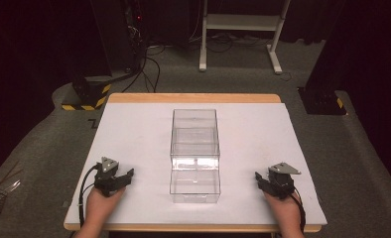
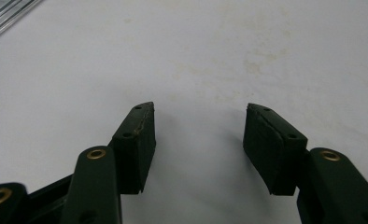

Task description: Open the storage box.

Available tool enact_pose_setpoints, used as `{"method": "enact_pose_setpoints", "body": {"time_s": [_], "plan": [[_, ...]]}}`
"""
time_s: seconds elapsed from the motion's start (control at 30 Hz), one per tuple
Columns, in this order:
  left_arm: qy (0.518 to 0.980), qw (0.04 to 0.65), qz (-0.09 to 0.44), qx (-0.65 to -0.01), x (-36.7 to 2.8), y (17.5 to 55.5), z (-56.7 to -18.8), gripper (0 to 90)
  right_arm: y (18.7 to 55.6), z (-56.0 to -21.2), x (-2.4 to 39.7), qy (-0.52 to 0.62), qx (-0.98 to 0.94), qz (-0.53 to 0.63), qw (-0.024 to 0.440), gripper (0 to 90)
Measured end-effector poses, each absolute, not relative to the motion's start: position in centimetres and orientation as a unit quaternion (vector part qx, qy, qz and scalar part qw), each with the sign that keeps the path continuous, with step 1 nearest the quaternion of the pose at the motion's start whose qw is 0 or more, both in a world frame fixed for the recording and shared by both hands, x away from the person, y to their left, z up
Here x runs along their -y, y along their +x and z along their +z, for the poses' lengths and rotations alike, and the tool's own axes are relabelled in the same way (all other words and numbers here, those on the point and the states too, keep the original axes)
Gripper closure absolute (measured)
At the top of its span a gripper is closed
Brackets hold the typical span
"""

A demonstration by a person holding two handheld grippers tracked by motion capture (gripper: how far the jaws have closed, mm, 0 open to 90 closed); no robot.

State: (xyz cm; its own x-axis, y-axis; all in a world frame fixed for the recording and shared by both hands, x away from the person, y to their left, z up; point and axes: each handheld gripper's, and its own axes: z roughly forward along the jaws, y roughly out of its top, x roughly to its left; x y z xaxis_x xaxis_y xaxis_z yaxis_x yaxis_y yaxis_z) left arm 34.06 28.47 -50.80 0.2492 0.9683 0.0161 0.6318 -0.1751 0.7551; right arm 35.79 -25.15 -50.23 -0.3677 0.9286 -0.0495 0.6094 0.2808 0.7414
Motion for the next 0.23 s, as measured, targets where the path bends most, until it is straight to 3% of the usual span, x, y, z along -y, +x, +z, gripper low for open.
{"method": "enact_pose_setpoints", "body": {"time_s": [0.23], "plan": [[0.722,0.323,0.261,-0.554,-28.48,34.06,-50.8,34.9,35.86,-50.25,25.25,0.507,-0.76,0.324,0.243,43.3]]}}
